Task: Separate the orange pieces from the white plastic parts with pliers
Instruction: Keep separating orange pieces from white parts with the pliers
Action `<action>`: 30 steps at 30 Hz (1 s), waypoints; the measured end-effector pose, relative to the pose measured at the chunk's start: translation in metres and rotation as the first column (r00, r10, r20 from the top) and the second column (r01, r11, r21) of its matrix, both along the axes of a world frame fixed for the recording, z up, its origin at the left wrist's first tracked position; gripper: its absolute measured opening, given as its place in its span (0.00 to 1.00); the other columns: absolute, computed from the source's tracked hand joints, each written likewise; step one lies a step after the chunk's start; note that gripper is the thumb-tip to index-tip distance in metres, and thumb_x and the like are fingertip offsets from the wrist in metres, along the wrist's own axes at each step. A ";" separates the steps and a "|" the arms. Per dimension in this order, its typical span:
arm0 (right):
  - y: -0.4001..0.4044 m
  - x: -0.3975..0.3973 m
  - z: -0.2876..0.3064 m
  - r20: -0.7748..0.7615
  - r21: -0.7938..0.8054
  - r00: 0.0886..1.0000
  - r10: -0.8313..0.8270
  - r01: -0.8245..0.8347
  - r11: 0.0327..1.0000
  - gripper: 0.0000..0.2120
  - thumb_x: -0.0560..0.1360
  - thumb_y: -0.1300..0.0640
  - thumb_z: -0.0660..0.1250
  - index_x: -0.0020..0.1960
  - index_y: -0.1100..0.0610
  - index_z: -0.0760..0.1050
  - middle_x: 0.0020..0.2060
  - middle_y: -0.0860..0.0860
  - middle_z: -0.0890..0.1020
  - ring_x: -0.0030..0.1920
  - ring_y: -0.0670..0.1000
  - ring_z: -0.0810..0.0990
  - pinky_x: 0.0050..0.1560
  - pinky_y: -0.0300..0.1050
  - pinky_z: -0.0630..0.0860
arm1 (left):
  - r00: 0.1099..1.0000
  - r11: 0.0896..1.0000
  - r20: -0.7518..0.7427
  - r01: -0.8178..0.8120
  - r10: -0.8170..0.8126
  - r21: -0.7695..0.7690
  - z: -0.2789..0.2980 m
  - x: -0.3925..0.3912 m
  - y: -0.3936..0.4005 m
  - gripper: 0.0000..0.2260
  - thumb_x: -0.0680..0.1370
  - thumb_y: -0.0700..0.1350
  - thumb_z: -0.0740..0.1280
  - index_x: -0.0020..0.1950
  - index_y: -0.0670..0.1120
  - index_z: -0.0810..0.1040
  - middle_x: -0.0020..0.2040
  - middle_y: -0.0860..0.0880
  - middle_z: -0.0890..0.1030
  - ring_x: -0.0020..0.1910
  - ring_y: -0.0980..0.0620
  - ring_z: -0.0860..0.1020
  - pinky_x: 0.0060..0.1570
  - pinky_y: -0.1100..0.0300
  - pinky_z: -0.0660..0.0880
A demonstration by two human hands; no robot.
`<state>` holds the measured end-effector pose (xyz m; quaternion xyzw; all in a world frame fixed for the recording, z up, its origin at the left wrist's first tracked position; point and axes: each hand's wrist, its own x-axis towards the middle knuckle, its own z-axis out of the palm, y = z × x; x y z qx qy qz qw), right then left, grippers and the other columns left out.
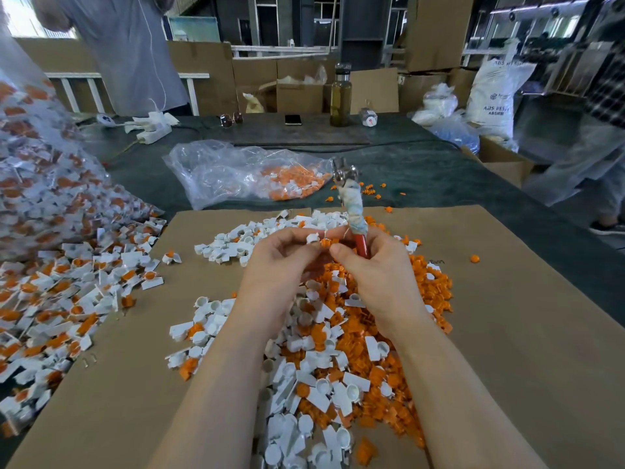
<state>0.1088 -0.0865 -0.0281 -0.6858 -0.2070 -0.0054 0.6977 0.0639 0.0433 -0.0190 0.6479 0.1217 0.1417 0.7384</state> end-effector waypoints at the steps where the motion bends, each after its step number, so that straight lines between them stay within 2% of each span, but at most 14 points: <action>1: 0.001 -0.001 0.000 0.006 -0.013 1.000 0.001 -0.001 1.000 0.10 0.76 0.63 0.69 0.48 0.47 0.81 0.42 0.41 0.84 0.46 0.40 0.82 0.46 0.29 0.77 | 1.000 0.997 0.019 0.000 0.001 -0.077 0.001 0.000 0.000 0.05 0.79 0.35 0.67 0.51 0.42 0.82 0.46 0.43 0.87 0.45 0.48 0.86 0.46 0.59 0.82; 3: 0.002 -0.001 0.000 0.015 -0.028 1.000 -0.003 0.004 1.000 0.10 0.76 0.63 0.69 0.49 0.48 0.81 0.42 0.42 0.84 0.46 0.41 0.82 0.47 0.30 0.77 | 0.999 0.988 0.045 0.002 0.005 -0.154 0.001 0.000 0.000 0.06 0.79 0.34 0.66 0.51 0.41 0.81 0.48 0.41 0.86 0.45 0.47 0.85 0.47 0.56 0.82; 6: 0.003 -0.001 0.000 0.027 -0.032 1.000 -0.015 0.016 0.999 0.10 0.77 0.62 0.69 0.49 0.47 0.80 0.43 0.41 0.84 0.46 0.40 0.82 0.46 0.29 0.76 | 0.999 0.981 0.038 -0.004 0.012 -0.195 0.002 -0.001 0.002 0.06 0.77 0.35 0.69 0.48 0.45 0.84 0.47 0.42 0.86 0.44 0.47 0.85 0.48 0.54 0.82; 10: 0.003 -0.001 -0.001 0.055 -0.030 0.997 -0.054 0.055 0.998 0.10 0.76 0.60 0.70 0.47 0.44 0.79 0.42 0.39 0.83 0.45 0.39 0.82 0.46 0.29 0.76 | 0.997 0.986 0.019 -0.069 0.073 -0.153 0.000 -0.001 0.002 0.07 0.77 0.37 0.71 0.51 0.46 0.86 0.42 0.44 0.86 0.42 0.49 0.85 0.50 0.54 0.81; 14: 0.004 0.000 -0.002 0.097 -0.046 0.989 -0.110 0.115 0.992 0.07 0.75 0.59 0.71 0.46 0.47 0.78 0.40 0.41 0.84 0.44 0.41 0.82 0.46 0.34 0.78 | 0.991 0.981 0.051 -0.117 0.126 -0.153 0.001 0.000 -0.002 0.09 0.76 0.34 0.71 0.55 0.41 0.78 0.35 0.47 0.84 0.39 0.49 0.85 0.43 0.58 0.83; 18: 0.005 -0.001 -0.001 0.169 -0.085 0.973 -0.160 0.176 0.981 0.09 0.75 0.58 0.71 0.44 0.44 0.76 0.37 0.37 0.82 0.40 0.36 0.80 0.39 0.26 0.72 | 0.986 0.977 0.066 -0.137 0.150 -0.165 0.002 -0.001 -0.005 0.06 0.74 0.33 0.73 0.49 0.40 0.78 0.35 0.45 0.84 0.37 0.48 0.85 0.40 0.59 0.82; 20: 0.005 -0.001 -0.002 0.225 -0.112 0.954 -0.199 0.228 0.967 0.07 0.75 0.57 0.72 0.44 0.45 0.76 0.34 0.40 0.81 0.39 0.36 0.79 0.38 0.25 0.71 | 0.987 0.980 0.070 -0.129 0.141 -0.153 0.002 -0.002 -0.006 0.05 0.73 0.32 0.73 0.45 0.40 0.80 0.35 0.44 0.84 0.36 0.48 0.85 0.41 0.59 0.83; 25: 0.006 0.000 -0.006 0.290 -0.147 0.917 -0.275 0.326 0.934 0.05 0.75 0.55 0.71 0.49 0.49 0.77 0.39 0.40 0.81 0.42 0.39 0.79 0.39 0.28 0.74 | 0.988 0.986 0.059 -0.136 0.141 -0.093 0.003 -0.002 -0.009 0.04 0.72 0.33 0.74 0.43 0.41 0.83 0.38 0.42 0.86 0.39 0.46 0.86 0.43 0.58 0.82; 30: 0.007 0.000 -0.006 0.313 -0.167 0.902 -0.299 0.362 0.917 0.06 0.74 0.55 0.71 0.48 0.48 0.76 0.38 0.40 0.80 0.41 0.40 0.79 0.37 0.30 0.75 | 0.975 0.976 0.098 -0.208 0.201 0.064 0.003 -0.002 -0.012 0.08 0.71 0.36 0.77 0.39 0.49 0.84 0.37 0.47 0.86 0.40 0.47 0.86 0.45 0.56 0.82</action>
